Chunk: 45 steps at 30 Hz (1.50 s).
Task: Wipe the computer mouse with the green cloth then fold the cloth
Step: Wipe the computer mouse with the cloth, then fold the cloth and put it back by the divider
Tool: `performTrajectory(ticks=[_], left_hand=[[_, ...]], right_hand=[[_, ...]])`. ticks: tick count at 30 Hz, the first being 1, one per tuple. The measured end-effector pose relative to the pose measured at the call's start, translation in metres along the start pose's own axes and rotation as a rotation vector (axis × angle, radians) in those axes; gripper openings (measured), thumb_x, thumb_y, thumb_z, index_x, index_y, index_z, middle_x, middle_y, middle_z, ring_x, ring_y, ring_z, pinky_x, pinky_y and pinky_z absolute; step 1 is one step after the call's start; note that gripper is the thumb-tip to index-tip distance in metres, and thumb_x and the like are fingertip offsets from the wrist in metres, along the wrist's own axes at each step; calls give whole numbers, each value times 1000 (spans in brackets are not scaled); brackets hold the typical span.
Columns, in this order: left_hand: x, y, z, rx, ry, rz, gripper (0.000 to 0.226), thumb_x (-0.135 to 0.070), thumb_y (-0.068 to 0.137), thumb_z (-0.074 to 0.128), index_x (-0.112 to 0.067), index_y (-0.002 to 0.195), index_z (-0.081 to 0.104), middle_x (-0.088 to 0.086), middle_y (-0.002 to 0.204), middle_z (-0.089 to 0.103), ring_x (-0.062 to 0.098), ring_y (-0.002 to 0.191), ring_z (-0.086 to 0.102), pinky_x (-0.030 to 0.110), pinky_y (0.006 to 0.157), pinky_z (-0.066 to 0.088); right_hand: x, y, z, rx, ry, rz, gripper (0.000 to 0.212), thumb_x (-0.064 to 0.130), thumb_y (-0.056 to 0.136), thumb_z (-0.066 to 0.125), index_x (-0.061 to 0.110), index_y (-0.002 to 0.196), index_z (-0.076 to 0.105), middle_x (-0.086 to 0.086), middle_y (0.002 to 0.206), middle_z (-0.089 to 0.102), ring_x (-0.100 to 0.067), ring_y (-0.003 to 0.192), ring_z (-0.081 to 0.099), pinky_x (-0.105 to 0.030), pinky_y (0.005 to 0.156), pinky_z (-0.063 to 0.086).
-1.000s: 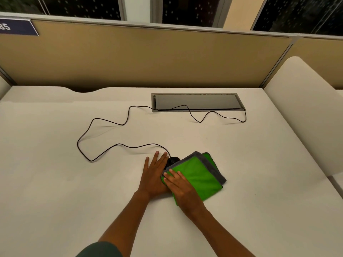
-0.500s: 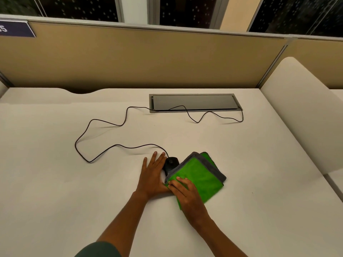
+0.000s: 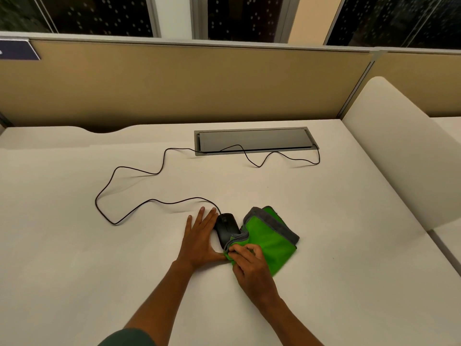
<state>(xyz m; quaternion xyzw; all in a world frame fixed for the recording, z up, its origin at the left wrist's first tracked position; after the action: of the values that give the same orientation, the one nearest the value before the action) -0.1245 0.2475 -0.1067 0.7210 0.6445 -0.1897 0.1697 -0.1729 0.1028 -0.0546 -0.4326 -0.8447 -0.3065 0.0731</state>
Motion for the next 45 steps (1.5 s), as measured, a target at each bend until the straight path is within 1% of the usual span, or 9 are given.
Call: performTrajectory(ticks=[6,13,19,23,27,34,40,43,45], left_hand=[[-3,0,-3,-27,-11,-10,124,-83,56,63,-18,152,19,-7,161,10,18,151,-4,50,123,-2],[0,0,-3,-6,-26,-27,124,-84,55,64,-21,152,19,-11,161,8,14,150,-8,49,123,-5],[3,2,1,54,-13,-52,131,-87,53,60,-22,153,8,-11,163,1,12,149,-15,47,122,-8],[4,0,4,114,-85,-90,145,-93,45,59,-22,153,-8,-11,162,-9,9,147,-20,46,121,-12],[-1,-5,-3,118,-131,-111,139,-89,53,59,-23,152,-12,-11,161,-13,9,148,-20,47,122,-9],[-45,3,-30,-16,-160,-1,82,-59,88,55,-21,152,21,-13,159,5,7,149,-6,36,123,0],[-105,30,-19,13,-171,99,37,-19,92,61,-11,128,59,11,136,57,28,131,47,38,113,34],[-123,47,1,195,-196,114,42,-13,85,65,-14,126,61,9,112,70,28,106,62,34,92,47],[-125,53,17,280,-102,113,63,-10,86,64,-16,144,41,11,123,62,27,114,55,33,99,40]], right_hand=[[-15,2,-5,10,114,111,32,-10,63,77,7,90,76,-1,100,74,-26,85,63,-28,78,54],[-35,13,-17,34,-110,-51,30,-7,51,85,5,75,73,-5,85,73,-15,84,43,-30,77,41],[-78,27,-34,51,-237,60,37,-9,50,86,8,82,76,-4,89,75,-21,88,47,-26,80,46],[-72,17,-39,109,-115,106,40,-12,54,83,7,88,76,-7,104,74,-30,87,67,-30,78,57],[-68,-3,-43,101,52,199,34,-4,78,70,7,109,69,-7,127,62,-23,113,57,-32,98,47],[-112,-42,-79,86,50,438,50,-5,74,68,8,122,61,-11,123,60,-28,112,56,-44,94,51],[-144,-42,-89,176,-95,404,51,-14,74,58,8,119,66,-15,126,62,-36,116,58,-48,99,48],[-158,-35,-91,171,-66,405,41,1,76,74,14,114,69,-9,123,65,-31,112,62,-45,95,52],[-161,-30,-86,216,-122,303,49,-4,60,85,13,104,74,-13,115,70,-35,100,68,-47,84,56]])
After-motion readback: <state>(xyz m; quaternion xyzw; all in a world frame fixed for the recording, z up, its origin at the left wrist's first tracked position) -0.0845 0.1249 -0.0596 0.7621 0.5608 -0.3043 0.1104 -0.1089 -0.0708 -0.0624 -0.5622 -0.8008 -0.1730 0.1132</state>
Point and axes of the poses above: each hand's wrist, its own y-axis towards the middle knuckle, its own z-axis out of the palm, x = y × z, the point moved 8 cm from there along y, towards the middle knuckle
